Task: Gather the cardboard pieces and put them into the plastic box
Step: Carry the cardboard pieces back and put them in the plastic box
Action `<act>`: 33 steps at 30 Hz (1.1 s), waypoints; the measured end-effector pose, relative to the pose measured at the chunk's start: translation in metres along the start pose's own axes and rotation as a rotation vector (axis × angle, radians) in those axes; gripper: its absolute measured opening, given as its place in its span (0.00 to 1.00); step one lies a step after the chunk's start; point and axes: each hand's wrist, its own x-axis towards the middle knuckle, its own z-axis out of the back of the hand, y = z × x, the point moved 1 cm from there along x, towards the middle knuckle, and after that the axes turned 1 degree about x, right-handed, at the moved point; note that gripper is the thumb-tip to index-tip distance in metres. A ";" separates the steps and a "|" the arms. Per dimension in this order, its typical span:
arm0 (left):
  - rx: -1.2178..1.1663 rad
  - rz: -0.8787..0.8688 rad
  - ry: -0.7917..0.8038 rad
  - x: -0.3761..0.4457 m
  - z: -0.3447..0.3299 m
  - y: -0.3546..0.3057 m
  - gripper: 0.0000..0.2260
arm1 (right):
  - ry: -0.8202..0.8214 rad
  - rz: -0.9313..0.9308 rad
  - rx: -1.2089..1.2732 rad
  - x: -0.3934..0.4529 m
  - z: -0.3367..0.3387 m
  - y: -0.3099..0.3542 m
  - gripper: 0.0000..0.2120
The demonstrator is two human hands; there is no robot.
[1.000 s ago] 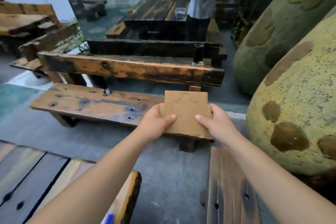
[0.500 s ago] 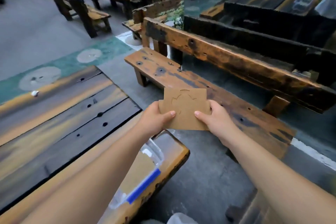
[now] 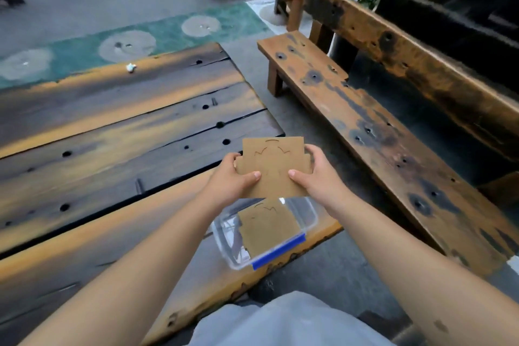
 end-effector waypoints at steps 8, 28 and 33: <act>0.009 0.041 -0.025 -0.005 0.004 0.042 0.23 | 0.170 -0.045 -0.080 0.009 -0.033 -0.010 0.27; 0.134 0.477 -0.128 0.000 -0.087 0.117 0.19 | 0.495 -0.186 -0.390 0.046 -0.050 -0.091 0.25; 0.296 0.496 -0.111 0.003 -0.097 0.121 0.16 | 0.526 -0.175 -0.544 0.051 -0.057 -0.098 0.26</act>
